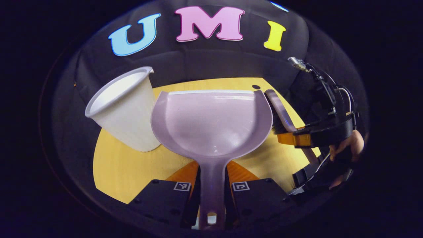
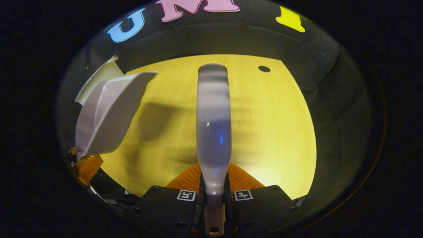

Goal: Pick up the small broom and dustpan from the desktop, sweep the trash into the dustpan with the broom, and then empty the trash into the garbage bin.

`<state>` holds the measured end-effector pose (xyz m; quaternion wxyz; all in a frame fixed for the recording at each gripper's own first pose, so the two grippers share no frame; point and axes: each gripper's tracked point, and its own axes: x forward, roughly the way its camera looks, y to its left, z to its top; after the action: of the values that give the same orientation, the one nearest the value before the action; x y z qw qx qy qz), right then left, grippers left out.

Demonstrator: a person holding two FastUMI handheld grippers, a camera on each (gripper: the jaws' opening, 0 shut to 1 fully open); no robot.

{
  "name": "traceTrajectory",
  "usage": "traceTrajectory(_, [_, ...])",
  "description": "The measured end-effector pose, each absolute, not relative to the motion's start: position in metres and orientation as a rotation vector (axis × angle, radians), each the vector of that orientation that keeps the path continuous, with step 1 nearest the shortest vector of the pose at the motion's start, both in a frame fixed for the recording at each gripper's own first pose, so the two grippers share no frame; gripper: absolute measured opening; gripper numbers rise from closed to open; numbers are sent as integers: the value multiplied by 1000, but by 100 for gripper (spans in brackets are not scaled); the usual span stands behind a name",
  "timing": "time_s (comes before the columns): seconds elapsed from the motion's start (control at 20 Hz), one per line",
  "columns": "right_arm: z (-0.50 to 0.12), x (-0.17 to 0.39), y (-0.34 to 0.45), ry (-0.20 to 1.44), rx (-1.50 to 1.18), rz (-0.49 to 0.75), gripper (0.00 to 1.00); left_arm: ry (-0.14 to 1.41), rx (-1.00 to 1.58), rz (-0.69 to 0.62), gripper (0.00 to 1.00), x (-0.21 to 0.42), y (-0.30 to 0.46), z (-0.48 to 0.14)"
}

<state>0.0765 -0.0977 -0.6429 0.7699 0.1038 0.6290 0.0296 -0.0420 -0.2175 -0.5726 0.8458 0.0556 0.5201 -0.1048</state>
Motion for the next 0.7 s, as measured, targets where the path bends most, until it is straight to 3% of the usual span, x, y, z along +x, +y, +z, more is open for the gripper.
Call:
traceTrajectory(0.25, [-657, 73, -104, 1403, 154, 72, 28, 1226, 17, -128, 30, -39, -208, -640])
traceTrajectory(0.7, [-661, 60, -107, 1500, 127, 72, 28, 1286, -1, -115, 29, -30, -216, -621])
